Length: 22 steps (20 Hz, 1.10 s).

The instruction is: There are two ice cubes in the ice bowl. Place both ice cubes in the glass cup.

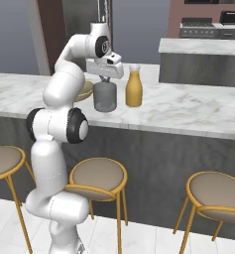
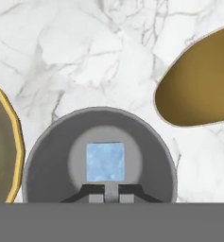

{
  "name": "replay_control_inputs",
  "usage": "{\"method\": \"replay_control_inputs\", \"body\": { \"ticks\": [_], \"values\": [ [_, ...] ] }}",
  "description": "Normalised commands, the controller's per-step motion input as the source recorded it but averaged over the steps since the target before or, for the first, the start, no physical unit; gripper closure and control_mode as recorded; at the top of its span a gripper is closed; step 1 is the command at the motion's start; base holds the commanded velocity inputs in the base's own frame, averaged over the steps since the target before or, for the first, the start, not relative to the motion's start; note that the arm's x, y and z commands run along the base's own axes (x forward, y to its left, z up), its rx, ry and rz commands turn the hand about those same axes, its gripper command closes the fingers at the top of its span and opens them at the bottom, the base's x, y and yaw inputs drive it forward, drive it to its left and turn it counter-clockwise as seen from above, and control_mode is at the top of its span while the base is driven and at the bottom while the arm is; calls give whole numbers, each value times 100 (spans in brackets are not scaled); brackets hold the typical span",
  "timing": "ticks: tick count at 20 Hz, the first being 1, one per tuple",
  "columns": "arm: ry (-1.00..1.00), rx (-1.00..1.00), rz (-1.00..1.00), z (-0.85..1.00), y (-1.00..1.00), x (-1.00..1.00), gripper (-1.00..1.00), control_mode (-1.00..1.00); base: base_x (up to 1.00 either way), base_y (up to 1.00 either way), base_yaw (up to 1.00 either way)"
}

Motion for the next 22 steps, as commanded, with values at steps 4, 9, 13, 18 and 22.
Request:
{"method": "replay_control_inputs", "body": {
  "ticks": [4,9,13,18,22],
  "values": [
    [0,0,-1,0,4,30,-100,-100,0,0,0],
    [0,0,0,20,0,-14,-100,-100,0,0,0],
    [-4,0,0,3,0,-100,-100,-100,0,0,0],
    [-26,0,0,-11,0,-100,-100,-100,0,0,0],
    [-34,-2,0,-45,0,-100,-100,-100,0,0,0]
  ]
}}
